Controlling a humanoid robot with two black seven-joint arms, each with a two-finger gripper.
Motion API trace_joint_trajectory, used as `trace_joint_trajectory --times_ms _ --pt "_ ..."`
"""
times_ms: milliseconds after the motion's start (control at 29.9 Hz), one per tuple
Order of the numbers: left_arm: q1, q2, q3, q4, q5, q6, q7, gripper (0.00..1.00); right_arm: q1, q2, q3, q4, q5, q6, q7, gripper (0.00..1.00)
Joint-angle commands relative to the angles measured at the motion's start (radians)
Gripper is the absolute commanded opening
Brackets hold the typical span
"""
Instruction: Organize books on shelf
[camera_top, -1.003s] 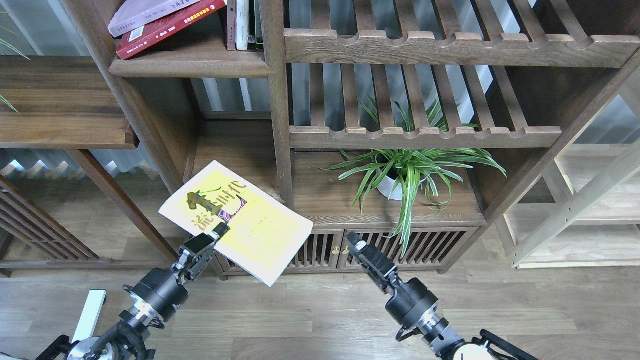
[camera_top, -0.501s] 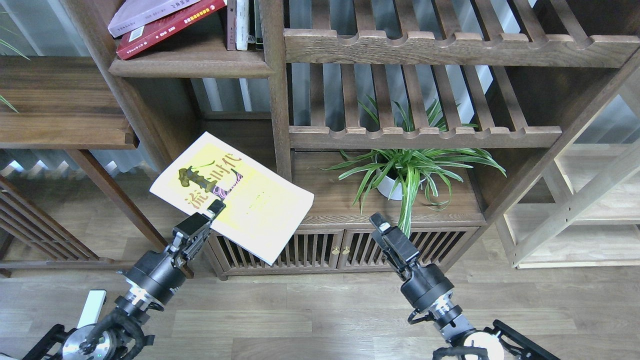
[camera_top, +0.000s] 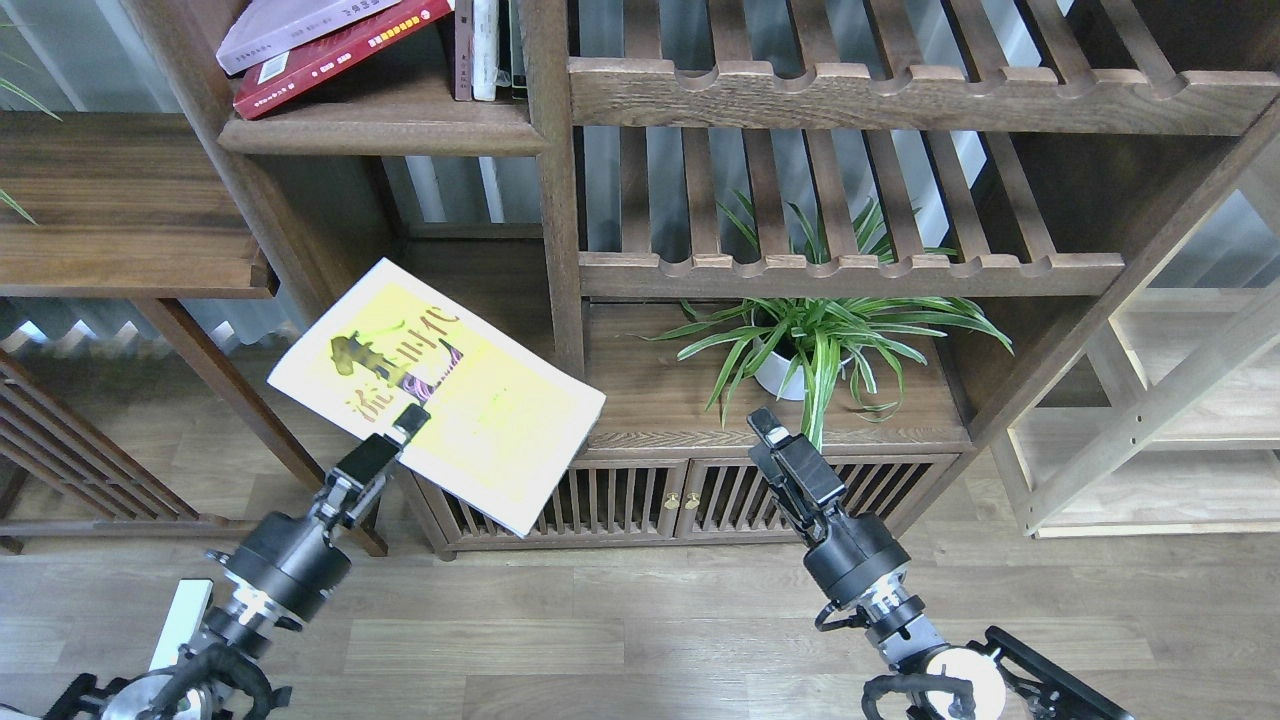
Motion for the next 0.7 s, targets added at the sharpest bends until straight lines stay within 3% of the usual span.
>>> trace_joint_trajectory --times_ms 0,167,334,535,668 --pt "0.033 -0.028 -0.106 -0.073 0.147 0.0 0.0 0.0 0.006 0.002 0.001 -0.015 0.002 0.0 0.001 0.87" --pt "0.081 -0.028 -0.181 -0.227 0.216 0.0 0.011 0.0 0.009 0.005 0.027 -0.032 0.006 0.0 0.001 0.87" --pt "0.15 -0.028 -0.249 -0.325 0.253 0.0 0.109 0.0 0.023 0.005 0.039 -0.079 0.008 0.0 0.003 0.94" --pt "0.133 -0.028 -0.355 -0.335 0.256 0.0 0.218 0.0 0.021 0.015 0.059 -0.128 0.008 0.0 0.004 0.99" --pt "0.081 0.025 -0.436 -0.335 0.256 0.0 0.225 0.0 0.021 0.026 0.073 -0.147 0.008 0.0 0.004 0.99"
